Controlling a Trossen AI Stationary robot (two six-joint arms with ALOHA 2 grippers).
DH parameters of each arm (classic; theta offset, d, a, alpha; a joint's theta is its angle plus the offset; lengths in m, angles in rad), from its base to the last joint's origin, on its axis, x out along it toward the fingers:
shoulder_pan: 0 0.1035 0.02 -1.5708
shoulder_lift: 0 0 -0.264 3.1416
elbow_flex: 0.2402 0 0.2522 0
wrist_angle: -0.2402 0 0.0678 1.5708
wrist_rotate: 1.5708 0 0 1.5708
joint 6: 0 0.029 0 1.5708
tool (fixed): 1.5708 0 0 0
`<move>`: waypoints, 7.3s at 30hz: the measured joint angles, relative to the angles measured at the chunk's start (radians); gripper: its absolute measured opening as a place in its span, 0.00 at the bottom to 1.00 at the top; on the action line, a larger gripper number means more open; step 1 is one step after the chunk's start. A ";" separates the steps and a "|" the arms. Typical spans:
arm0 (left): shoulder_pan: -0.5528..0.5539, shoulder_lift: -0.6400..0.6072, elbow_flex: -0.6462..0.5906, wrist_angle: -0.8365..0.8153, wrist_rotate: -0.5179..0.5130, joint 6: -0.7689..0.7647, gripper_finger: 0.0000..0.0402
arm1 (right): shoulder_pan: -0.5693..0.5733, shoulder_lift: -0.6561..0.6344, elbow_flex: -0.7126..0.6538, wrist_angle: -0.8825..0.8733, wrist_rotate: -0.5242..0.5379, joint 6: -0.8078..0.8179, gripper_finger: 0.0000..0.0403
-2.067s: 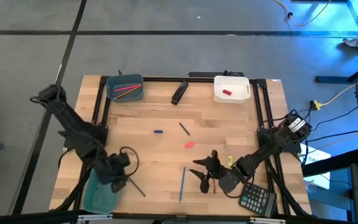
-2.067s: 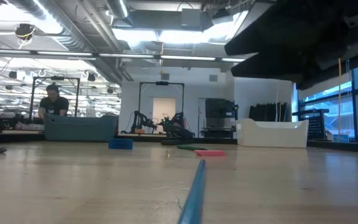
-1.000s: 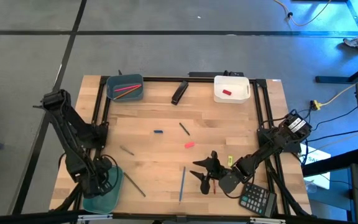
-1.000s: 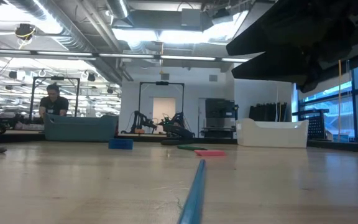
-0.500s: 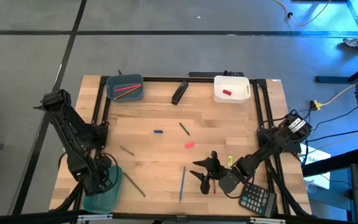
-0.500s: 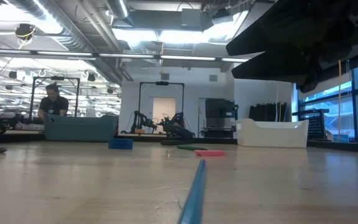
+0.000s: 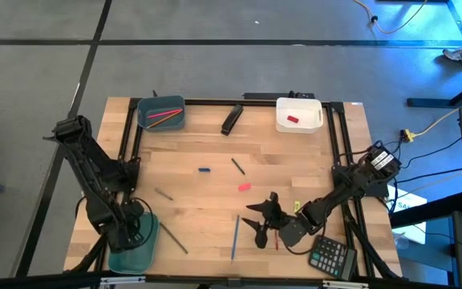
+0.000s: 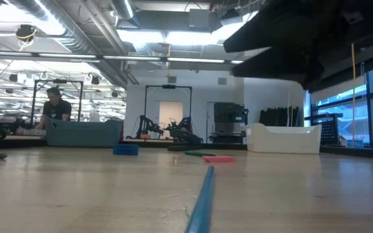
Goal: Sort crayons/erasers/pens/pencils in bins
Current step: Put the gray crayon into the green bin
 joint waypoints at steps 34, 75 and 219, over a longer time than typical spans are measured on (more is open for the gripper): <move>0.019 -0.001 0.259 -0.180 -0.607 0.501 0.22 | -0.430 0.840 1.291 -0.438 -0.551 -0.494 0.56; 0.279 -0.001 0.260 -0.355 -0.550 0.766 0.22 | -0.516 1.033 1.501 -0.547 -0.704 -0.610 0.10; 0.306 -0.124 0.128 0.194 -0.137 0.615 0.03 | -0.385 0.203 0.294 0.229 -0.656 -0.534 0.45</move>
